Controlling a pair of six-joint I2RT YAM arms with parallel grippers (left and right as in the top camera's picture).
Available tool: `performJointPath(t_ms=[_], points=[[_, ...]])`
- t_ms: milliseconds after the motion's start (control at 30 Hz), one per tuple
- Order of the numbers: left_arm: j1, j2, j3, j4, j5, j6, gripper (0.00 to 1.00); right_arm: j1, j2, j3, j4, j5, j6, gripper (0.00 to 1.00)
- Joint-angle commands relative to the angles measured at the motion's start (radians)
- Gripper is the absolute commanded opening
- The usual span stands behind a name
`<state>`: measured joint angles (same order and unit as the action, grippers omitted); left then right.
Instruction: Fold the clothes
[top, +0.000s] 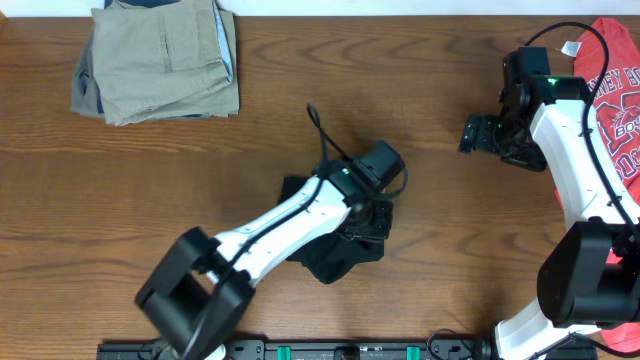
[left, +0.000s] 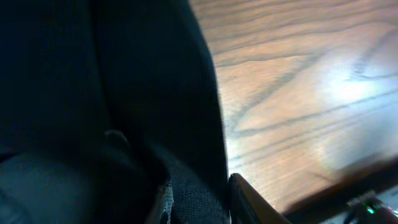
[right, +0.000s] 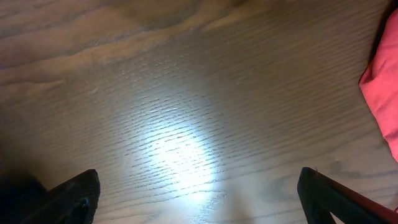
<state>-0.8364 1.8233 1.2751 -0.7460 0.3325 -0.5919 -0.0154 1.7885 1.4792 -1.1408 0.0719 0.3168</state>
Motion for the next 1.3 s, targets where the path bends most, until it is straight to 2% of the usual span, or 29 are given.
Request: performJointPath(t_ms=[0, 167, 467, 567, 733, 933, 1033, 1167, 1267], points=[[-0.025, 0.06, 0.004, 0.021, -0.003, -0.009, 0.3, -0.001, -0.018, 0.01, 0.0, 0.003, -0.015, 0.99], [-0.061, 0.089, 0.004, 0.098, 0.054, -0.008, 0.22, -0.001, -0.018, 0.01, 0.0, 0.003, -0.015, 0.99], [-0.084, 0.037, 0.012, 0.15, 0.125, -0.001, 0.21, -0.001, -0.018, 0.01, 0.0, 0.003, -0.015, 0.99], [-0.083, -0.014, 0.013, 0.144, 0.151, 0.054, 0.21, -0.001, -0.018, 0.01, 0.0, 0.003, -0.015, 0.99], [-0.029, -0.177, 0.013, 0.047, 0.086, 0.086, 0.21, -0.001, -0.018, 0.01, 0.0, 0.003, -0.015, 0.99], [0.171, -0.357, 0.011, -0.19, -0.093, 0.083, 0.21, -0.001, -0.018, 0.01, 0.0, 0.003, -0.015, 0.99], [0.241, -0.365, -0.002, -0.264, -0.098, 0.083, 0.2, -0.001, -0.018, 0.01, 0.0, 0.003, -0.015, 0.99], [0.247, -0.33, -0.052, -0.26, -0.082, 0.082, 0.19, -0.001, -0.018, 0.01, 0.0, 0.003, -0.015, 0.99], [0.227, -0.285, -0.104, -0.196, -0.006, 0.071, 0.19, -0.001, -0.018, 0.01, 0.0, 0.003, -0.015, 0.99]])
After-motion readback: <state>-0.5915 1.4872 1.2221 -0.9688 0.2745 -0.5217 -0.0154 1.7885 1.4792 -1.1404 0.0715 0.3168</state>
